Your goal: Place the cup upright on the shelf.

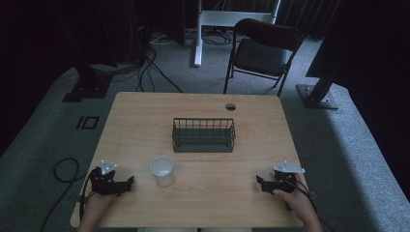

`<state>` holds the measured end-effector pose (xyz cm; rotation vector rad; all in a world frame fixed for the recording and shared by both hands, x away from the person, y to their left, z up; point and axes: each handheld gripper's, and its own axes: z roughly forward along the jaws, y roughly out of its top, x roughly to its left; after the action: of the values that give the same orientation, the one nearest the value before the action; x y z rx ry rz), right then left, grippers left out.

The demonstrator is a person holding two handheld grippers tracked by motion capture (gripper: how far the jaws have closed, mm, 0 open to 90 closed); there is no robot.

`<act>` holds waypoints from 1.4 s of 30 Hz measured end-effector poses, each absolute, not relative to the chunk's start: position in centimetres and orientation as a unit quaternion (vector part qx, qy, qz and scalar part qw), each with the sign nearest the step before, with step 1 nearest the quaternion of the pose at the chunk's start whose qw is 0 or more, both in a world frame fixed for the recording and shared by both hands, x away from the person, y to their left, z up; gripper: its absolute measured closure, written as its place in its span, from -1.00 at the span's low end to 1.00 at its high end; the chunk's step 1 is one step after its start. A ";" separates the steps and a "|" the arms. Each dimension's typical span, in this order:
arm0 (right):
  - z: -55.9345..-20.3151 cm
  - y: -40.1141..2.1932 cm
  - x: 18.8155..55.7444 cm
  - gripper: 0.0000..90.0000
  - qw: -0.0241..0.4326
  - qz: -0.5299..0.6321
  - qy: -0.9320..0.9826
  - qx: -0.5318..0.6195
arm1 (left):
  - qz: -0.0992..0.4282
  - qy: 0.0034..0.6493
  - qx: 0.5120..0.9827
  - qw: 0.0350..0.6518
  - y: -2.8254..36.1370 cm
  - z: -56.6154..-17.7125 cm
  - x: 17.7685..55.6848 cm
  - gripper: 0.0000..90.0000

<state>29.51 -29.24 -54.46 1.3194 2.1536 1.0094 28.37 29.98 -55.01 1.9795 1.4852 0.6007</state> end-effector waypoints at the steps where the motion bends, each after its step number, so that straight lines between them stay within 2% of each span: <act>1: -54.3 -29.1 29.5 -0.72 0.210 0.363 0.776 0.471 | 0.225 0.558 0.743 0.293 30.0 -55.0 28.4 -0.98; 12: -53.2 -27.3 29.9 -0.72 0.203 0.385 0.785 0.440 | 0.225 0.558 0.743 0.293 30.0 -55.0 28.4 -0.98; 42: -52.8 -21.7 30.3 -0.71 0.173 0.407 0.815 0.375 | 0.225 0.558 0.743 0.293 30.0 -55.0 28.4 -0.98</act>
<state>30.30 -21.66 -52.82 1.0631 2.3122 1.1540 28.37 29.98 -55.01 1.9792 1.4854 0.6005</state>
